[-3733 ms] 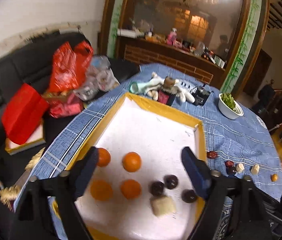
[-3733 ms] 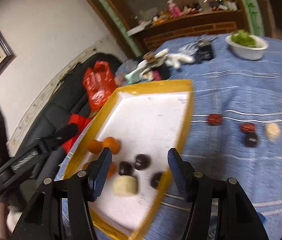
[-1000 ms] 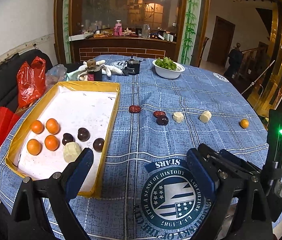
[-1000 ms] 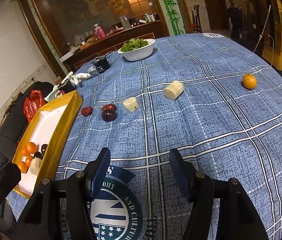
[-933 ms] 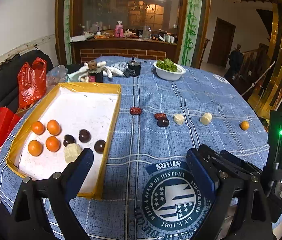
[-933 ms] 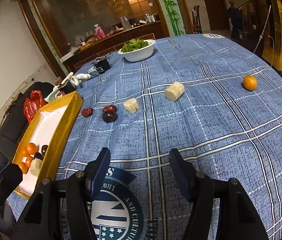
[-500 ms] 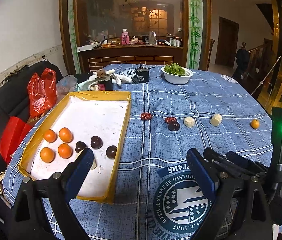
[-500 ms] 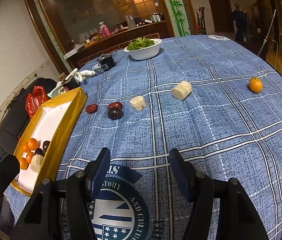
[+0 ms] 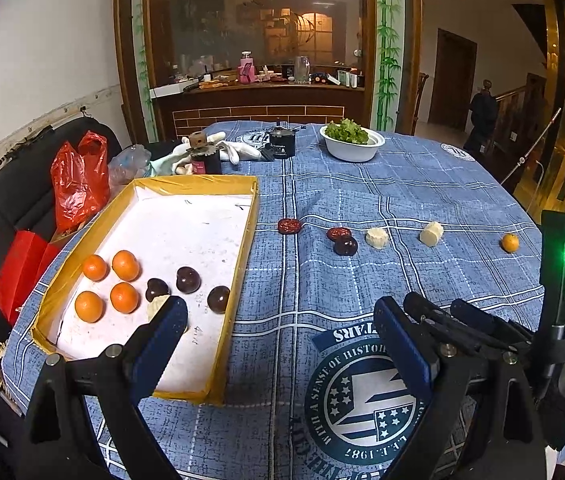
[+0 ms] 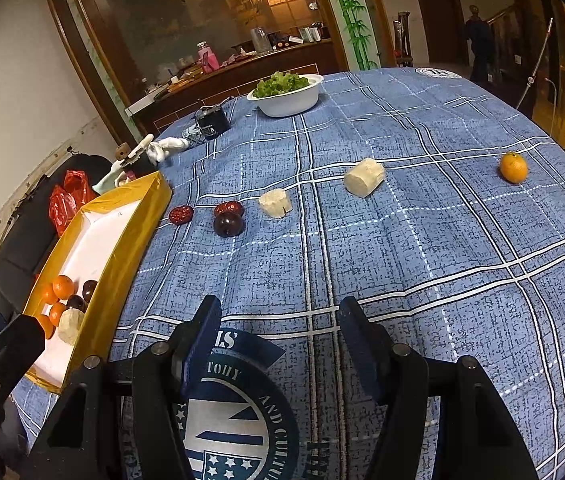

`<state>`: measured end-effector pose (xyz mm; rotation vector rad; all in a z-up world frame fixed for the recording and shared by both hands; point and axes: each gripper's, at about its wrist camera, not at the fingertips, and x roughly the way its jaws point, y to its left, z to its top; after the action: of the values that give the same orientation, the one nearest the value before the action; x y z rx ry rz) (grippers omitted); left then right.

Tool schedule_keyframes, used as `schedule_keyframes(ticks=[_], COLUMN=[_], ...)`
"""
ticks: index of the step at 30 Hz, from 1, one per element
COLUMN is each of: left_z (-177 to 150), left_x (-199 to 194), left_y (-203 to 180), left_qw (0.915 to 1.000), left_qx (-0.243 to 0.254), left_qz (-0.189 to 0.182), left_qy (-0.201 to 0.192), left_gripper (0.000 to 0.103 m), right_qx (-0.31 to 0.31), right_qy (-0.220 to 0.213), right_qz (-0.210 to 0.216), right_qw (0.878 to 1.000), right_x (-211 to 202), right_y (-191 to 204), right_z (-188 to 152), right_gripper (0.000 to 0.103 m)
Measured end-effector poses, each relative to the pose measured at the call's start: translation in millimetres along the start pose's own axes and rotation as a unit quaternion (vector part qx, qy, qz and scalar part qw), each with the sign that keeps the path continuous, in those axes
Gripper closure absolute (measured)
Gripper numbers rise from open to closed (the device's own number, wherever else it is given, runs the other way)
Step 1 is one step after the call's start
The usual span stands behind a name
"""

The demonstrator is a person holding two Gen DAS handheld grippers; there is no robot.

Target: Organize fruits

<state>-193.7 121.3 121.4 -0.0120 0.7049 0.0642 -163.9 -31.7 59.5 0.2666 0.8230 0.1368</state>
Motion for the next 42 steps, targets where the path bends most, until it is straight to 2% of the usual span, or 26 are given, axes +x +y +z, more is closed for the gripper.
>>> schedule_keyframes(ticks=[13,25,32,42], left_z=[-2.8,-4.4,-4.2,-3.1], left_x=[1.3,5.1,0.6,1.1], left_y=[1.4,-0.9,0.0,5.4], left_qw=[0.9998,0.9995,0.9999,0.9999], left_qx=[-0.006,-0.004,-0.003,-0.009], left_qz=[-0.014,-0.026,-0.013,-0.009], left_qy=[0.009,0.019,0.01,0.007], left_gripper=[0.009,0.009,0.009,0.009], right_qx=[0.031,0.031,0.015,-0.039], right_qy=[0.001,0.007,0.002,0.0], right_qz=[-0.008,-0.016,-0.011,-0.012], right_qw=[0.999,0.999,1.0,0.999], right_x=[-1.2,1.6,-2.2,-2.9], right_y=[-19.6,-22.3,-14.9,9.0], right_z=[2.7,2.0,-0.4,-5.8], right_gripper=[0.037,0.037,0.037,0.037])
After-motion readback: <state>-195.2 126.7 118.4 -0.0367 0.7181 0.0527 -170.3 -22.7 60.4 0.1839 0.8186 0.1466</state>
